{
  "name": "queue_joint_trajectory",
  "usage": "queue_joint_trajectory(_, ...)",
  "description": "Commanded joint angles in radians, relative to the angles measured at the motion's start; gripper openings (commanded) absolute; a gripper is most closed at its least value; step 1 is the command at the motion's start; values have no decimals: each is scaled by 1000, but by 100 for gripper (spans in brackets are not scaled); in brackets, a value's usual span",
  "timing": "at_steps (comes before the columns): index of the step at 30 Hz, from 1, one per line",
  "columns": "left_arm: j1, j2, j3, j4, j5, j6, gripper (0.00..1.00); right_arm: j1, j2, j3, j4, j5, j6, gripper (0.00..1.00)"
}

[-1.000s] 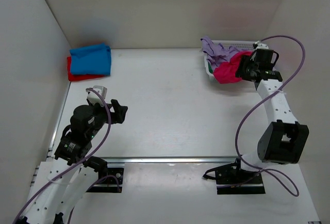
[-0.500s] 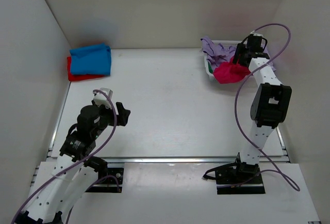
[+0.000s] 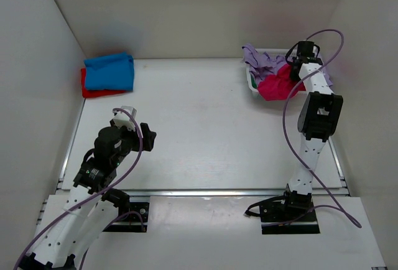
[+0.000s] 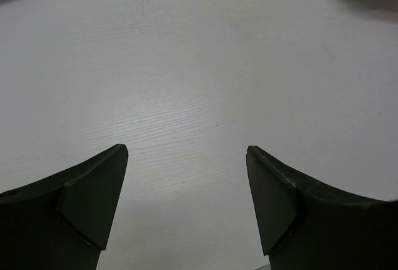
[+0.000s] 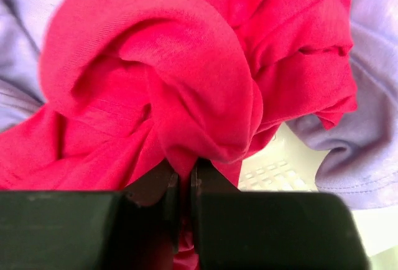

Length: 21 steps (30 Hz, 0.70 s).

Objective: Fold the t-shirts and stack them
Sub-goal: Grab crumpled tshirt from bin with the right arm

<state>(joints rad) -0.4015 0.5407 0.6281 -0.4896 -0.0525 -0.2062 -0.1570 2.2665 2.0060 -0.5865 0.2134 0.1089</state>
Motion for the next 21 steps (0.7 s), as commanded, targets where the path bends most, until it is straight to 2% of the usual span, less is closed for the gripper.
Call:
queue_joint_trajectory(1, 0, -4, -8, 14, -7, 5, 88, 33, -73, 69, 16, 43, -52, 0)
queue_joint_trajectory(5, -2, -1, 2, 11, 0, 4, 88, 46, -110, 241, -74, 27, -64, 1)
queue_joint_trajectory(8, -6, -5, 19, 11, -1, 4, 88, 89, -197, 388, -139, 3, -98, 0)
queue_joint_trajectory(12, -3, -27, 48, 2, 3, 11, 87, 152, -463, 303, -69, -17, -156, 1)
queue_joint_trajectory(16, -7, -56, 65, -23, -13, -8, 86, 289, -651, 263, -59, -37, -166, 0)
queue_joint_trajectory(21, 6, -113, 107, -58, -43, -35, 85, 598, -861, 160, -36, 135, -219, 0)
